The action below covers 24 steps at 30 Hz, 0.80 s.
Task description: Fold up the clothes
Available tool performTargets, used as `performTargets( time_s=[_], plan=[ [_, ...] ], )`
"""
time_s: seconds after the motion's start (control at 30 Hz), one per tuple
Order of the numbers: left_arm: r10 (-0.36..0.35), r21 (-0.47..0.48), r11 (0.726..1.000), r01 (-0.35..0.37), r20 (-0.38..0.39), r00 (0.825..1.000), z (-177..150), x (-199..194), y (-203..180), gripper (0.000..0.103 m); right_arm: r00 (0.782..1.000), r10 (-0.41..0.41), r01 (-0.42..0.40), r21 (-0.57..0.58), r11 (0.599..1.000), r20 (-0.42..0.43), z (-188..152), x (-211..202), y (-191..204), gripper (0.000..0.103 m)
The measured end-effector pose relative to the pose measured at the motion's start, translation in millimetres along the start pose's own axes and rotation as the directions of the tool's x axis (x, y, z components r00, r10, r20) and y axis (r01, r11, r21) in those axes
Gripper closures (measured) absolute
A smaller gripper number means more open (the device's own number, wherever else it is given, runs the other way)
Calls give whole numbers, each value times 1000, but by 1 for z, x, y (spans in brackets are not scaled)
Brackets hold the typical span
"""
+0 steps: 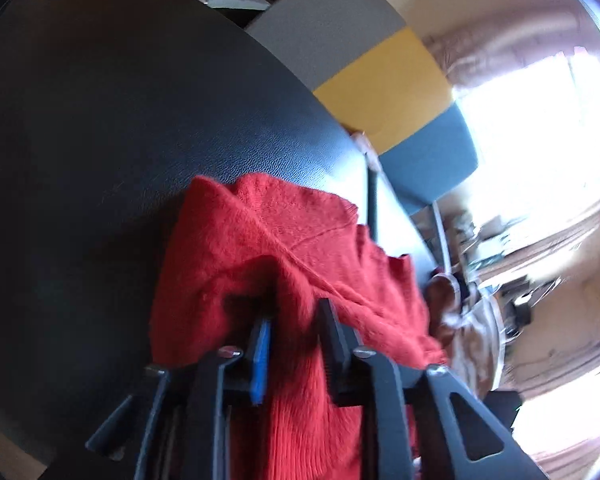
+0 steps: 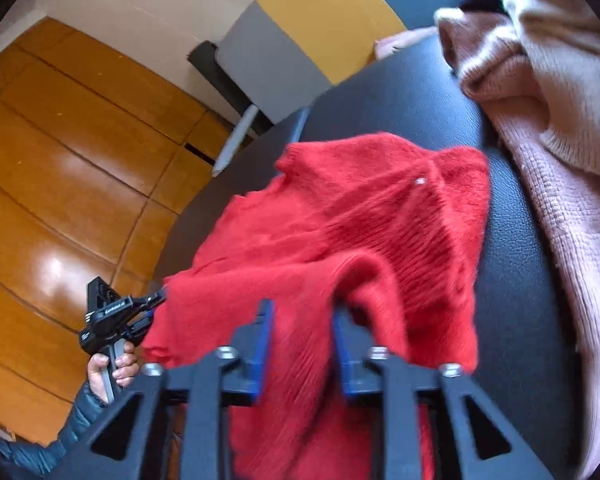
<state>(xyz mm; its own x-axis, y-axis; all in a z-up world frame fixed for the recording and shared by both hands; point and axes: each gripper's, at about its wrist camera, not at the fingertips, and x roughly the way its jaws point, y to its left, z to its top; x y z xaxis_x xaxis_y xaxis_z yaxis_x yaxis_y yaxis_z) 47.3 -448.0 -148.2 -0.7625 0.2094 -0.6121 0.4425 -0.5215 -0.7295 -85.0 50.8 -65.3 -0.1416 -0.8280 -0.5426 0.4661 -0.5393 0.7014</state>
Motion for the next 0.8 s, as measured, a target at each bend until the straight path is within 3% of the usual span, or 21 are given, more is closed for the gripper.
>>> performTargets(
  time_s=[0.2,0.23,0.3,0.37,0.43,0.6,0.8],
  plan=[
    [15,77,997,-13,-24,1000,-21,-10,-8,75,997,0,-4,-55,999,-72,-22,7,11,59],
    [22,99,995,-20,-23,999,-23,-11,-12,77,997,-14,8,-70,998,-81,-25,11,13,62],
    [71,183,981,-66,-21,997,-29,-21,-16,86,994,-43,32,-105,994,-102,-26,20,19,87],
    [95,257,963,-83,-35,995,-32,-25,-23,92,992,-39,21,-144,989,-123,-26,24,25,93],
    [56,272,961,-42,-41,998,-27,-29,-25,93,991,-15,-8,-173,985,-132,-23,24,32,93],
    [-94,148,985,91,12,996,3,-31,-21,93,992,125,-127,-108,986,-23,13,14,33,94],
    [-86,-11,996,87,40,995,41,-1,-6,91,992,94,-99,60,993,85,65,39,0,92]
  ],
)
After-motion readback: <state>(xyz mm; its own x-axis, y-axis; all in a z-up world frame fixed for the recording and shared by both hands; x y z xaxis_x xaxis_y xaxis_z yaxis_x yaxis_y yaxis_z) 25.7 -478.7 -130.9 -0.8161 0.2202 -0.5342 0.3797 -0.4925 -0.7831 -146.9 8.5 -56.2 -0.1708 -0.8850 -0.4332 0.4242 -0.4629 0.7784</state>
